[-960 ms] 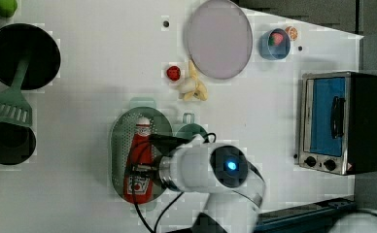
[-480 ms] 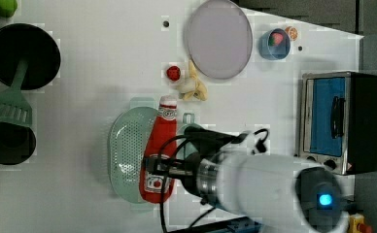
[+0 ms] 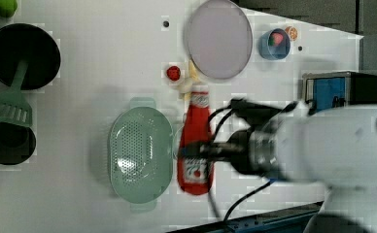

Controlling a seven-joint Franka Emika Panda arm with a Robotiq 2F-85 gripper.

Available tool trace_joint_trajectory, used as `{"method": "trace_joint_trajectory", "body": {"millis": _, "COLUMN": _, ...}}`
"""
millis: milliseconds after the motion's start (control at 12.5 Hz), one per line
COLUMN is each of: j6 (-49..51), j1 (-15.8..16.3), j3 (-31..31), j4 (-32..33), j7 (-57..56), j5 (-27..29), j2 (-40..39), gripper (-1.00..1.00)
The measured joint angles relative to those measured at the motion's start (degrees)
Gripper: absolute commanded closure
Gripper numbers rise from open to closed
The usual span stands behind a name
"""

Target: Pick ketchup from strainer and place it on the table

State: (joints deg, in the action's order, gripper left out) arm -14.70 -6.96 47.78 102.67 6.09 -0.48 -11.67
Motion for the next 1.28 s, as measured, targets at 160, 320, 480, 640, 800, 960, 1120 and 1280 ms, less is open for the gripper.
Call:
{"method": "trace_joint_trajectory", "body": {"millis": 160, "j6": 1.18, "j1": -2.62, "j3": -2.57, "j4": 0.0, "j7": -2.04, "j5": 0.08, "j2": 0.93, "gripper": -0.21}}
{"method": "trace_joint_trajectory", "body": {"millis": 320, "j6": 1.43, "j1": -5.12, "j3": -6.52, "j4": -0.34, "j7": -3.69, "j5": -0.04, "j2": 2.01, "gripper": -0.21}}
{"method": "trace_joint_trajectory", "body": {"millis": 480, "j6": 1.34, "j1": -8.35, "j3": -9.85, "j4": -0.45, "j7": -4.19, "j5": -0.62, "j2": 2.74, "gripper": -0.21}}
{"method": "trace_joint_trajectory", "body": {"millis": 640, "j6": 1.22, "j1": -10.46, "j3": -14.04, "j4": -0.73, "j7": -4.64, "j5": -0.7, "j2": 2.97, "gripper": -0.21}}
{"method": "trace_joint_trajectory", "body": {"millis": 800, "j6": 1.26, "j1": -12.36, "j3": -17.82, "j4": -0.5, "j7": -6.56, "j5": -0.26, "j2": 3.05, "gripper": -0.21}}
{"method": "trace_joint_trajectory", "body": {"millis": 960, "j6": 0.71, "j1": -13.91, "j3": -21.19, "j4": 0.84, "j7": -9.99, "j5": -0.21, "j2": 3.35, "gripper": -0.21}}
{"method": "trace_joint_trajectory", "body": {"millis": 1120, "j6": 0.21, "j1": -15.82, "j3": -23.57, "j4": 4.03, "j7": -12.76, "j5": -0.79, "j2": 4.08, "gripper": -0.21}}
{"method": "trace_joint_trajectory", "body": {"millis": 1280, "j6": -3.13, "j1": -15.96, "j3": -27.0, "j4": 7.33, "j7": -14.9, "j5": -0.57, "j2": 4.08, "gripper": -0.21}}
